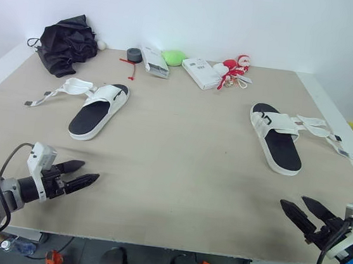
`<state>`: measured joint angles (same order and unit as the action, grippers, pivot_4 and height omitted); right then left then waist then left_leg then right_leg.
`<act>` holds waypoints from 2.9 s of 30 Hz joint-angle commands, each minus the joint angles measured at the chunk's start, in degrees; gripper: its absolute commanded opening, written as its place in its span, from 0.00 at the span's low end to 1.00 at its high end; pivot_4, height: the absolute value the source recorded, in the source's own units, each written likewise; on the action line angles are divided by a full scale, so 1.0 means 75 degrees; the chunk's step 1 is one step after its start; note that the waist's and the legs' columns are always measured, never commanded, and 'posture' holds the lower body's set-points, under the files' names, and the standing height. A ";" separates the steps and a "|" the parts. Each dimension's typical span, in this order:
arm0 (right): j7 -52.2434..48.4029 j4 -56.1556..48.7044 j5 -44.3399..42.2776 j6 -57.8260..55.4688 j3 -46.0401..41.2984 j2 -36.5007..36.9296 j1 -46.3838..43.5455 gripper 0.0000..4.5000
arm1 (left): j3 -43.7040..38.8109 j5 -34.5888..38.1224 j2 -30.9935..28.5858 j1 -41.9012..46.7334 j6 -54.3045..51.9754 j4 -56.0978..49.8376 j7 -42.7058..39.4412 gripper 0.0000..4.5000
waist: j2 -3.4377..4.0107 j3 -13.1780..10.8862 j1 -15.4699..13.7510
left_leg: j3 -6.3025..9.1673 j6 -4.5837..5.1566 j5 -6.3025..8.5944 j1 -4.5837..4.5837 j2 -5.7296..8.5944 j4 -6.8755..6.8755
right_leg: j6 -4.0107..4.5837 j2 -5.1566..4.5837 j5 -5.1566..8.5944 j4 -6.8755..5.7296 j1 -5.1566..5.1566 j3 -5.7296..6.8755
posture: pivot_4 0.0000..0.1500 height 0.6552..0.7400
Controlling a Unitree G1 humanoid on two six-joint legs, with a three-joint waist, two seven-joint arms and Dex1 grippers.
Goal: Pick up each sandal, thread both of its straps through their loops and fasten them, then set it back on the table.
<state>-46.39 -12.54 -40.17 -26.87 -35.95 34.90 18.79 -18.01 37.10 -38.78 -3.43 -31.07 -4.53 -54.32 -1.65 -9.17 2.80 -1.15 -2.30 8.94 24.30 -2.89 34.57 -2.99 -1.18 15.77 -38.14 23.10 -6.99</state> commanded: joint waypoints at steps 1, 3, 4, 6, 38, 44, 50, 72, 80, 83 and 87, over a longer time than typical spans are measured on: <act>-0.0072 -0.0069 -0.0012 0.0091 -0.0044 0.0143 -0.0060 0.96 | 0.0041 0.0013 0.0037 0.0064 -0.0053 0.0120 -0.0017 1.00 | 0.0000 0.0000 0.0000 | 0.0000 0.0000 0.0000 0.0000 0.0000 0.0000 | 0.0000 0.0000 0.0000 0.0000 0.0000 0.0000 | 1.00 0.98; -0.0066 -0.0069 -0.0002 0.0101 0.0003 0.0117 -0.0096 0.96 | 0.0041 0.0117 -0.0018 0.0149 -0.0192 0.0170 -0.0128 1.00 | 0.0000 0.0000 0.0000 | 0.0001 0.0000 0.0000 0.0000 0.0000 0.0000 | 0.0000 0.0001 0.0000 0.0000 0.0003 0.0002 | 1.00 0.98; -0.0067 -0.0058 0.0003 0.0107 0.0018 0.0112 -0.0108 0.96 | 0.0049 0.0141 -0.0034 0.0173 -0.0230 0.0172 -0.0163 1.00 | -0.0001 0.0000 0.0001 | 0.0001 0.0000 0.0000 0.0000 0.0000 0.0000 | 0.0000 0.0001 0.0000 0.0000 0.0003 0.0001 | 1.00 0.98; -0.0078 -0.0042 0.0009 0.0128 0.0031 0.0092 -0.0104 0.96 | 0.0069 0.0138 -0.0044 0.0195 -0.0238 0.0169 -0.0210 1.00 | -0.0003 0.0001 0.0001 | 0.0001 0.0000 0.0000 0.0000 0.0000 0.0000 | 0.0001 0.0001 0.0000 0.0000 0.0002 0.0001 | 1.00 0.98; 0.2234 0.0170 0.0851 -0.0315 0.1094 -0.0010 -0.2499 0.96 | 0.0598 0.0442 0.1650 0.3722 0.0549 0.0605 0.0166 1.00 | -0.0044 -0.0008 0.0006 | 0.0038 0.0003 -0.0006 0.0043 0.0002 0.0026 | -0.0079 0.0030 -0.0047 0.0000 -0.0013 0.0004 | 1.00 0.98; 0.3404 0.1528 0.1866 -0.0145 0.1807 -0.0230 -0.4365 0.96 | 0.1481 -0.0607 0.2167 0.4687 0.1015 0.1354 0.0732 1.00 | -0.0044 -0.0011 0.0000 | 0.0059 0.0004 -0.0014 0.0060 0.0005 0.0036 | -0.0093 0.0040 -0.0061 0.0000 -0.0009 0.0004 | 1.00 0.98; 0.3604 0.3661 0.2698 0.0282 0.2486 -0.0334 -0.6197 0.96 | 0.2430 -0.1390 0.2385 0.5197 0.1220 0.1545 0.0565 1.00 | -0.0044 -0.0012 -0.0002 | 0.0068 0.0004 -0.0012 0.0088 0.0011 0.0038 | -0.0084 0.0039 -0.0073 0.0001 0.0006 0.0007 | 1.00 0.98; 0.3849 1.0138 0.3888 0.3161 0.2873 -0.0708 -0.9833 0.96 | 0.2698 -0.1817 0.2863 0.6383 0.1869 0.2507 -0.0063 1.00 | -0.0040 -0.0014 0.0024 | 0.0098 0.0005 -0.0015 0.0110 0.0017 0.0042 | -0.0057 0.0037 -0.0093 0.0001 0.0012 0.0032 | 1.00 0.98; 0.3839 1.0858 0.4031 0.3674 0.2888 -0.0848 -1.0026 0.58 | 0.2512 -0.1795 0.2857 0.6262 0.1884 0.2431 0.0104 1.00 | -0.0040 -0.0014 0.0031 | 0.0122 0.0000 -0.0020 0.0107 0.0017 0.0049 | -0.0051 0.0038 -0.0097 0.0000 0.0000 0.0051 | 1.00 0.98; 0.3698 1.0916 0.4032 0.3752 0.2881 -0.0867 -1.0011 0.24 | 0.2432 -0.1767 0.2858 0.6263 0.1859 0.2432 0.0136 1.00 | -0.0040 -0.0014 0.0038 | 0.0132 0.0001 -0.0021 0.0107 0.0017 0.0051 | -0.0050 0.0039 -0.0098 0.0000 -0.0004 0.0061 | 1.00 0.98; 0.3573 1.0952 0.4021 0.3840 0.2848 -0.0848 -0.9980 0.01 | 0.2295 -0.1709 0.2832 0.6276 0.1809 0.2492 0.0157 1.00 | -0.0040 -0.0014 0.0040 | 0.0138 0.0000 -0.0022 0.0107 0.0017 0.0051 | -0.0049 0.0040 -0.0099 0.0000 -0.0007 0.0066 | 1.00 0.98</act>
<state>-18.96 68.94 -10.17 1.78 -13.99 28.56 -55.66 0.73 23.04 -17.21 43.36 -17.88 15.25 -53.14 -1.95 -9.28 3.10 -0.12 -2.30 8.78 25.11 -2.76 34.96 -3.35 -0.88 15.03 -38.14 23.04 -6.50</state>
